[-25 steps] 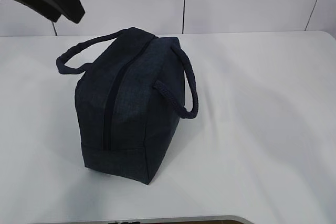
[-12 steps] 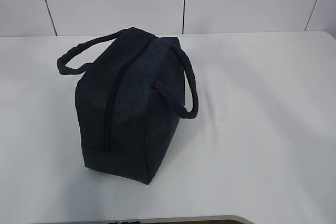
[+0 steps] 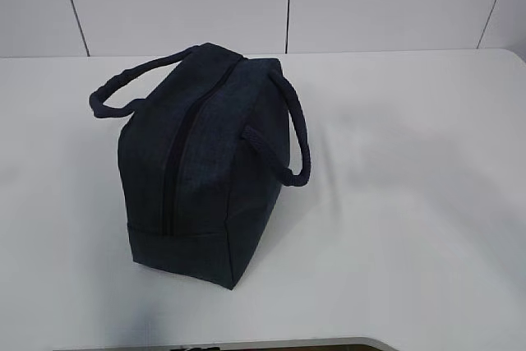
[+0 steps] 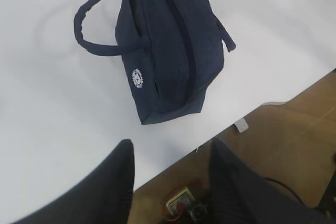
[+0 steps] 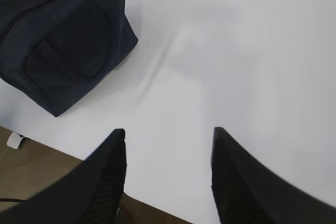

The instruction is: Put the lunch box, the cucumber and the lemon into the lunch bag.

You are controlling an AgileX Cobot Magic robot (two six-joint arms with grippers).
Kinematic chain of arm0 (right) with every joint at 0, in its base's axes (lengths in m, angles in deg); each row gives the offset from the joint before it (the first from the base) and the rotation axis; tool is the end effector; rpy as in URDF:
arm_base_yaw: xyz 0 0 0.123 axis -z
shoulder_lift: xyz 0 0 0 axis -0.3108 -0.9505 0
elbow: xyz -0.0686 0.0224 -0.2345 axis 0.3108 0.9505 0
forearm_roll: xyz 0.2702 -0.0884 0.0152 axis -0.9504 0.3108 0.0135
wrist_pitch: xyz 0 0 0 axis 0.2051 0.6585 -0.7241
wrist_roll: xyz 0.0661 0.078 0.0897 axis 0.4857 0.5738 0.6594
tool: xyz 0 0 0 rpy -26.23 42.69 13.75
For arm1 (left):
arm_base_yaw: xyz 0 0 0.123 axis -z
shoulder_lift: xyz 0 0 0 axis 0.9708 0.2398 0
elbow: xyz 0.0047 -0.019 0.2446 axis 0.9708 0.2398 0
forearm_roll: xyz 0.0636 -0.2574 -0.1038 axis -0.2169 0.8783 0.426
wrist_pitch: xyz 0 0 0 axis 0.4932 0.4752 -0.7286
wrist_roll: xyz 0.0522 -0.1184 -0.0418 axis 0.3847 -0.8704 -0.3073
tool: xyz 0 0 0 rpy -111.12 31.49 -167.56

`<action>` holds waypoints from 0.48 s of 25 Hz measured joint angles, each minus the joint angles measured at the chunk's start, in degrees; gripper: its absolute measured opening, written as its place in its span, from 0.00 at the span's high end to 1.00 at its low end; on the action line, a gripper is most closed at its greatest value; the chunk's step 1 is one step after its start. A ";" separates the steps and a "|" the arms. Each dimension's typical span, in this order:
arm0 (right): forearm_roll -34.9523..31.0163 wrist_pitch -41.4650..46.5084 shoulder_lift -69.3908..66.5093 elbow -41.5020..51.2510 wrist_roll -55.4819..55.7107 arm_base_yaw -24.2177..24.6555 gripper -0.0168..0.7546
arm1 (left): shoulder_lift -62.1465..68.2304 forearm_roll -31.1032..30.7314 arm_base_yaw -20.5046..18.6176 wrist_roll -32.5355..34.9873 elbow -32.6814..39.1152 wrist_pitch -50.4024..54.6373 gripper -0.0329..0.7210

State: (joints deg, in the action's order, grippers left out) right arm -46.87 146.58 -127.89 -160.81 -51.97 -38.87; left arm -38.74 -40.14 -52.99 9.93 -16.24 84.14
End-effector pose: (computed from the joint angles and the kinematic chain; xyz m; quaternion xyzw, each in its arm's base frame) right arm 0.1804 0.0694 0.4031 -0.1887 0.8878 0.0683 0.4142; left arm 0.1698 -0.1055 0.3947 0.2191 0.8825 -0.1843 0.3731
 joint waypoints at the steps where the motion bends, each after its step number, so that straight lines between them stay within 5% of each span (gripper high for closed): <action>1: 0.00 0.11 2.72 1.45 0.00 0.00 0.46 | -1.86 0.00 0.00 0.00 1.12 0.04 0.53; 12: 0.00 -0.71 22.73 14.40 -0.22 0.00 0.47 | -22.85 0.00 0.00 0.00 9.80 0.26 0.55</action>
State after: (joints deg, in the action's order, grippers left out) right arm -46.87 145.88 -105.17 -146.41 -52.19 -38.87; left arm -61.60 -40.14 -52.99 9.93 -6.45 84.40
